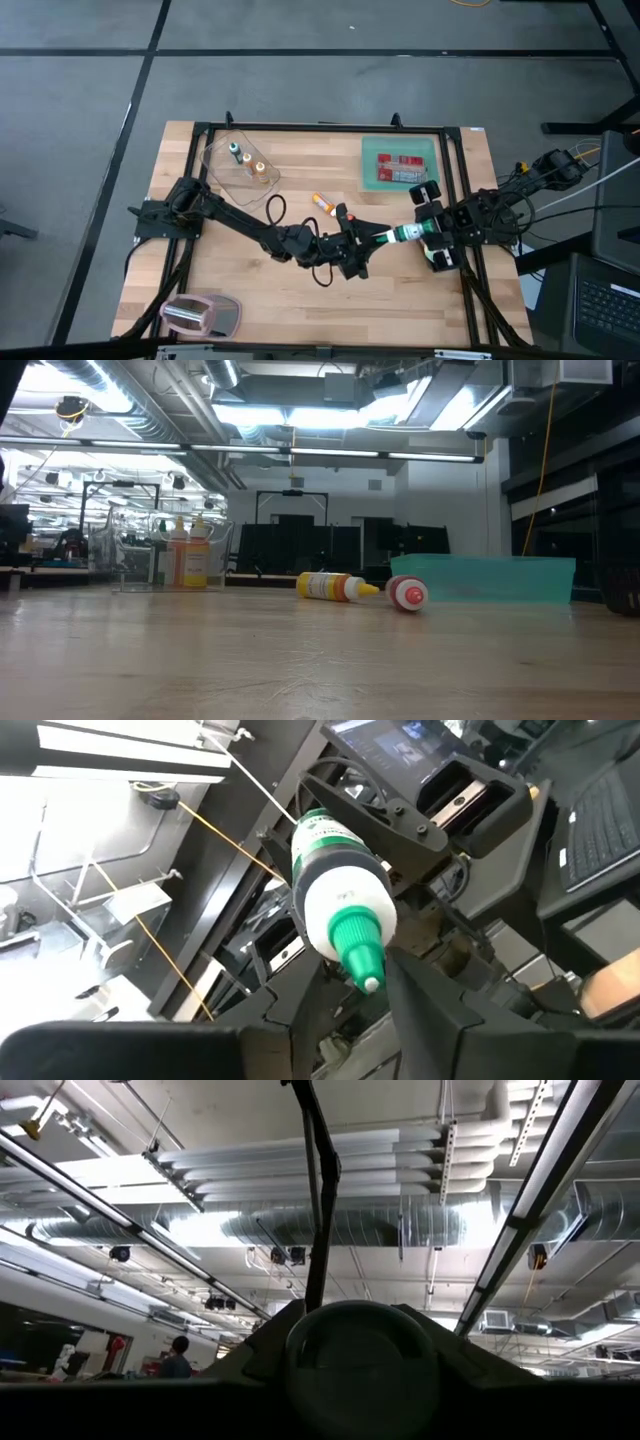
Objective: Pick & Place Food Item
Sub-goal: Put the green food coloring bottle into the transparent bin
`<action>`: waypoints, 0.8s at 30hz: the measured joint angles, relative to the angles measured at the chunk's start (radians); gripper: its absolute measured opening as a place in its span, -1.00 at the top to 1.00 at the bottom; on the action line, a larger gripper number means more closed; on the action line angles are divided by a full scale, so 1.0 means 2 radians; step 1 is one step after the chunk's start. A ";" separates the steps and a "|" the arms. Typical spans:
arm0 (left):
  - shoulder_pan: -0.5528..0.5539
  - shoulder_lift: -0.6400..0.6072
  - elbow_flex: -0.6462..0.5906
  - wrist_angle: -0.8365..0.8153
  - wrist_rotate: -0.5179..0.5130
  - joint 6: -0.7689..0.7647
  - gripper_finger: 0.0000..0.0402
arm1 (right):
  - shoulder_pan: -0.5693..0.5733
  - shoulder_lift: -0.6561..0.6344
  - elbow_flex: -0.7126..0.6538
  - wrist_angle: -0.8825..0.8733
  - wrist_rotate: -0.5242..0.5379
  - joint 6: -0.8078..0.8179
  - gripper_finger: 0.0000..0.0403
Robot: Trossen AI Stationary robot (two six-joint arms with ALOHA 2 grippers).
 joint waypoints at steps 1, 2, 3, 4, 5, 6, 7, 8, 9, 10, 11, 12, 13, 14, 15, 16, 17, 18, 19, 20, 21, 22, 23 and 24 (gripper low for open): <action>-0.001 0.000 0.000 0.000 -0.003 0.001 0.47 | 0.000 0.000 0.000 0.000 0.000 0.000 0.34; -0.001 0.000 0.000 0.000 -0.005 0.003 0.47 | 0.000 0.000 0.000 -0.001 0.000 0.000 0.34; -0.001 0.000 0.000 0.000 -0.005 0.003 0.47 | 0.000 0.000 0.000 -0.002 0.000 0.000 0.34; -0.001 0.000 0.000 0.000 -0.006 0.003 0.47 | 0.000 0.000 0.000 -0.002 0.001 0.000 0.34; -0.001 0.000 0.000 0.000 -0.006 0.003 0.47 | 0.000 0.000 0.000 -0.002 0.002 0.000 0.34; -0.002 0.000 0.000 0.000 -0.007 0.005 0.47 | 0.000 0.000 0.000 -0.002 0.002 0.000 0.34; -0.003 0.000 0.000 0.000 -0.009 0.010 0.47 | 0.000 0.000 0.000 -0.003 0.002 0.000 0.34; -0.005 0.000 0.000 0.000 -0.015 0.016 0.47 | 0.000 0.000 0.000 -0.003 0.002 -0.001 0.34; -0.007 0.000 0.000 0.000 -0.024 0.024 0.47 | 0.000 0.000 0.000 -0.004 0.002 -0.001 0.34; -0.010 0.000 0.000 0.003 -0.034 0.032 0.46 | 0.000 0.000 0.000 -0.003 0.002 -0.002 0.34; -0.013 0.000 0.000 0.009 -0.044 0.041 0.46 | 0.000 0.000 0.000 -0.002 0.005 -0.004 0.34; -0.016 0.000 0.000 0.014 -0.052 0.048 0.45 | 0.000 -0.001 0.000 -0.002 0.009 -0.007 0.34; -0.018 0.000 0.000 0.016 -0.054 0.052 0.44 | 0.000 -0.001 0.000 -0.001 0.013 -0.011 0.34; -0.020 0.000 0.000 0.016 -0.054 0.054 0.42 | 0.000 -0.001 0.000 -0.002 0.016 -0.014 0.34; -0.022 0.000 0.000 0.016 -0.053 0.055 0.41 | 0.000 -0.001 0.000 -0.002 0.016 -0.015 0.34; -0.023 0.000 0.000 0.016 -0.048 0.056 0.39 | -0.001 -0.001 0.000 -0.002 0.016 -0.015 0.34; -0.023 0.000 0.000 0.018 -0.045 0.056 0.37 | -0.002 -0.001 0.000 -0.002 0.015 -0.015 0.34; -0.024 0.000 0.000 0.020 -0.044 0.056 0.35 | -0.003 -0.001 0.000 -0.002 0.015 -0.014 0.34; -0.024 0.000 0.000 0.021 -0.042 0.056 0.33 | -0.004 -0.001 0.000 -0.002 0.015 -0.013 0.34; -0.024 0.000 0.000 0.021 -0.041 0.056 0.31 | -0.004 -0.001 0.000 -0.002 0.015 -0.011 0.34; -0.022 0.000 0.000 0.020 -0.038 0.054 0.29 | -0.006 -0.001 0.000 -0.002 0.015 -0.011 0.34; -0.021 0.000 0.000 0.020 -0.031 0.052 0.27 | -0.007 -0.001 0.000 -0.002 0.014 -0.010 0.34; -0.020 0.000 0.000 0.020 -0.025 0.047 0.26 | -0.008 -0.001 0.000 -0.002 0.013 -0.009 0.34; -0.019 0.000 0.000 0.020 -0.018 0.041 0.25 | -0.010 -0.001 0.000 -0.001 0.011 -0.005 0.34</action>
